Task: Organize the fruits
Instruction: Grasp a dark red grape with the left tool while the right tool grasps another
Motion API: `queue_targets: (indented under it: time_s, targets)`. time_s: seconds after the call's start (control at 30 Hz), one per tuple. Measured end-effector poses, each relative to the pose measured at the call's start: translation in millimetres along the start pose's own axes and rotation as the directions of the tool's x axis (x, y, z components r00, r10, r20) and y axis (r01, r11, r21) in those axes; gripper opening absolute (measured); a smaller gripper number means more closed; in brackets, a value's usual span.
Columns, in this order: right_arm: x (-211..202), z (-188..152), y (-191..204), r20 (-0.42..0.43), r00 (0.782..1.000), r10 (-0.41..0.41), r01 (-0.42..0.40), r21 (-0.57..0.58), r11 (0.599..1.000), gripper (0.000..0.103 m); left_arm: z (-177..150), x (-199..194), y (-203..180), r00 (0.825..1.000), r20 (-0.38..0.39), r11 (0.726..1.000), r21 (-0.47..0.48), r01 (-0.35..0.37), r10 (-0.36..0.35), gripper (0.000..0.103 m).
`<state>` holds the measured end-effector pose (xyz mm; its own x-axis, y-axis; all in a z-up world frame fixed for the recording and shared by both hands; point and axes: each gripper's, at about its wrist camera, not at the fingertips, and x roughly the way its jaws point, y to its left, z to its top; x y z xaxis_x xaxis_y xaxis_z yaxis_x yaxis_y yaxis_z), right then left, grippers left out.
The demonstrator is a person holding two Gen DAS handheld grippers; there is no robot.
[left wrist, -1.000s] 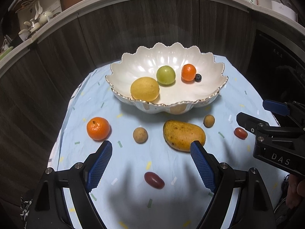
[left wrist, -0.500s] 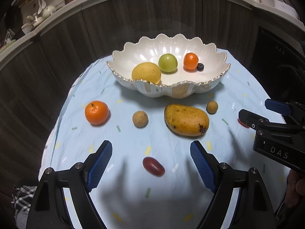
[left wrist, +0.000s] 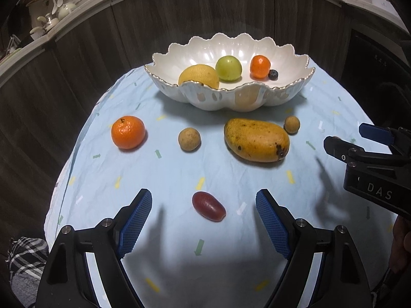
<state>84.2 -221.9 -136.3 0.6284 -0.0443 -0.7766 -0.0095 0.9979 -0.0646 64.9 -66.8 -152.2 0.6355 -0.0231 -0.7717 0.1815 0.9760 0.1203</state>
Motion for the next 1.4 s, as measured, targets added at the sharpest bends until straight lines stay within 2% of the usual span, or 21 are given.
queue_targets:
  time_s: [0.37, 0.57, 0.63, 0.9, 1.23, 1.4]
  targets:
    - [10.0, -4.4, -4.3, -0.028, 1.0, 0.001, 0.0, 0.023, 1.0, 0.073, -0.5, 9.2, -1.6, 1.0, -0.025, 1.0, 0.001, 0.014, -0.014, 0.069]
    - [17.0, -5.7, -2.9, -0.039, 0.999, 0.0, 0.001, 0.024, 1.0, 0.068, -2.4, 14.9, -1.1, 0.999, -0.048, 1.0, -0.01, 0.022, -0.023, 0.068]
    - [20.2, -6.7, -2.3, -0.046, 0.999, 0.005, -0.004, 0.025, 1.0, 0.061, -2.5, 16.0, -0.9, 0.998, -0.051, 1.0, -0.012, 0.023, -0.023, 0.067]
    - [25.3, -8.6, -0.7, -0.046, 0.999, 0.009, -0.007, 0.024, 1.0, 0.052, -2.5, 16.1, -0.1, 0.998, -0.046, 0.999, -0.02, 0.042, -0.043, 0.061]
    - [24.5, -7.9, 1.2, -0.04, 0.999, 0.031, -0.03, 0.016, 0.999, 0.026, -2.2, 14.5, -3.2, 0.997, -0.041, 0.998, -0.009, 0.069, -0.07, 0.041]
    - [24.0, -7.8, 1.9, -0.04, 0.998, 0.037, -0.037, 0.012, 0.999, 0.02, -1.0, 14.7, -2.2, 0.996, -0.042, 0.997, -0.012, 0.073, -0.074, 0.032]
